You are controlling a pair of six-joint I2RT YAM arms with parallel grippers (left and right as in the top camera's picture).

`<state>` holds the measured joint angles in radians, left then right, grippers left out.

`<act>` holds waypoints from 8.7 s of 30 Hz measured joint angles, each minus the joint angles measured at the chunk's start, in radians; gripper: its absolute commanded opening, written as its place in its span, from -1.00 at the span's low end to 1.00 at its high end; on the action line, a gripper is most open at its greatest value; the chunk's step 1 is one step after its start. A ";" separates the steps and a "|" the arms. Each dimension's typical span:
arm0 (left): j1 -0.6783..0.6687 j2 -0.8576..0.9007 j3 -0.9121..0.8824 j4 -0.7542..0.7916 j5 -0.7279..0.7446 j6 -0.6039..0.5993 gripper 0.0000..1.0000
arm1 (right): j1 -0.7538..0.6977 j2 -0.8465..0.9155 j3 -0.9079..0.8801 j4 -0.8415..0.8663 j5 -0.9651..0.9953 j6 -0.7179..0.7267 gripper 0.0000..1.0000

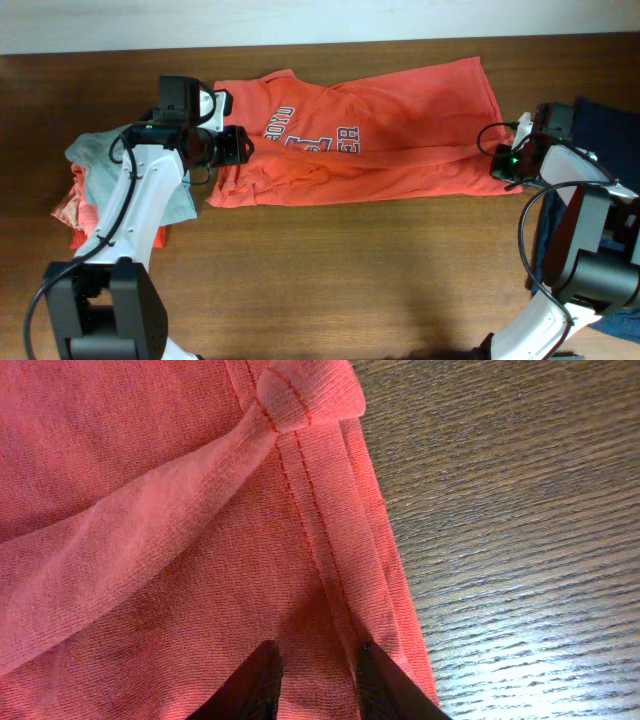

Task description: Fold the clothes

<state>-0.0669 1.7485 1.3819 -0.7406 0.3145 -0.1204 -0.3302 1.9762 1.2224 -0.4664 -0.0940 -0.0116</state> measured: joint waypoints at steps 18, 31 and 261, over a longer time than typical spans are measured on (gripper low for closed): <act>-0.010 0.000 -0.192 0.139 -0.069 0.000 -0.45 | 0.017 -0.001 0.144 -0.254 -0.037 -0.003 -0.37; -0.010 0.069 -0.386 0.388 -0.073 0.000 -0.53 | 0.019 0.014 0.205 -0.278 -0.043 -0.022 -0.38; 0.198 0.071 0.004 -0.565 0.037 0.121 -0.99 | -0.156 -0.047 0.236 -0.656 -0.017 0.067 -0.80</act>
<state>0.1314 1.8191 1.3857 -1.3060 0.3511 0.0010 -0.4866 1.9289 1.4582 -1.1221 -0.1108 0.0555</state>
